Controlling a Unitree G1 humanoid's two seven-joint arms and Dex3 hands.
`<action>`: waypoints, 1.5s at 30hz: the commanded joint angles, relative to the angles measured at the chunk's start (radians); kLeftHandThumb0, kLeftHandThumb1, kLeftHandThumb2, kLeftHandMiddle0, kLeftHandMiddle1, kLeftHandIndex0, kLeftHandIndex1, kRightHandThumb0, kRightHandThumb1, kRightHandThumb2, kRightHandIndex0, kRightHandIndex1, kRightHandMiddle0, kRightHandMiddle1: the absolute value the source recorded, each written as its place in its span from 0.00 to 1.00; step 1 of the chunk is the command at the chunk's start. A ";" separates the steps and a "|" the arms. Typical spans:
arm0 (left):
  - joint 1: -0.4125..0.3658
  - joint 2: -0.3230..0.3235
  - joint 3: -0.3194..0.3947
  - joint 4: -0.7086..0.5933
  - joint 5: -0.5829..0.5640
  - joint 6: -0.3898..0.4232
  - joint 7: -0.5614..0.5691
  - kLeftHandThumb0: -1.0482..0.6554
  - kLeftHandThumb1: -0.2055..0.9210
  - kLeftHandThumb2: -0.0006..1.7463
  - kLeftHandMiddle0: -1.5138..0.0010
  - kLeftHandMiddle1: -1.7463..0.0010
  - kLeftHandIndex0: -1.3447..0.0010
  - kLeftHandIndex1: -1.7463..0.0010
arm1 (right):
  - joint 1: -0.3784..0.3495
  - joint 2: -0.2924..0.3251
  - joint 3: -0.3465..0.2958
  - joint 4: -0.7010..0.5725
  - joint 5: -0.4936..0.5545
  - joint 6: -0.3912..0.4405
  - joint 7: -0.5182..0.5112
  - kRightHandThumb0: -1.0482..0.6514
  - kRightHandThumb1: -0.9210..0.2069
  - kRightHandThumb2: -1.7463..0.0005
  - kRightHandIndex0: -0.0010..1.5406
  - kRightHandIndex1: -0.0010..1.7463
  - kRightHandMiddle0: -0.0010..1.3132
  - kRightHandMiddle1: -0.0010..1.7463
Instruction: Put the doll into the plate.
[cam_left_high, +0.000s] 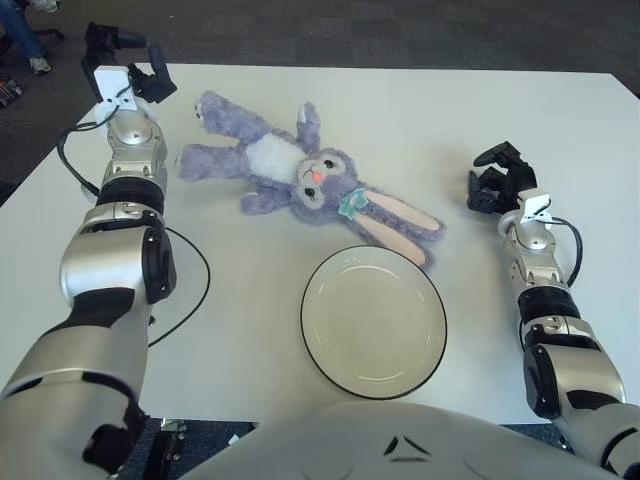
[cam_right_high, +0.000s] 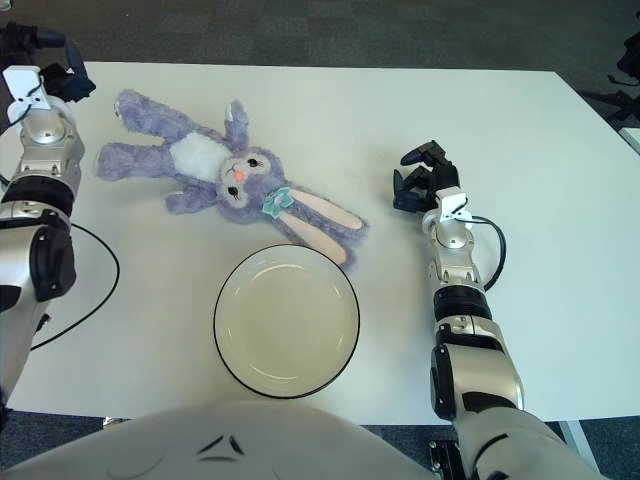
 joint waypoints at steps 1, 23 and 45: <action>0.020 0.002 -0.009 0.003 0.011 0.016 0.001 0.37 0.65 0.60 0.28 0.00 0.66 0.00 | 0.034 -0.002 0.005 0.019 -0.009 0.044 0.010 0.61 0.56 0.25 0.47 0.94 0.30 0.97; 0.061 -0.078 -0.005 -0.005 -0.023 0.044 -0.024 0.37 0.68 0.58 0.30 0.00 0.68 0.00 | 0.041 0.001 0.005 -0.004 -0.009 0.066 0.010 0.61 0.54 0.26 0.46 0.94 0.28 0.97; 0.068 -0.206 -0.045 -0.035 -0.004 0.096 -0.012 0.38 0.69 0.57 0.28 0.00 0.69 0.00 | 0.055 -0.001 0.017 -0.041 -0.027 0.088 -0.002 0.61 0.55 0.25 0.38 0.97 0.36 0.98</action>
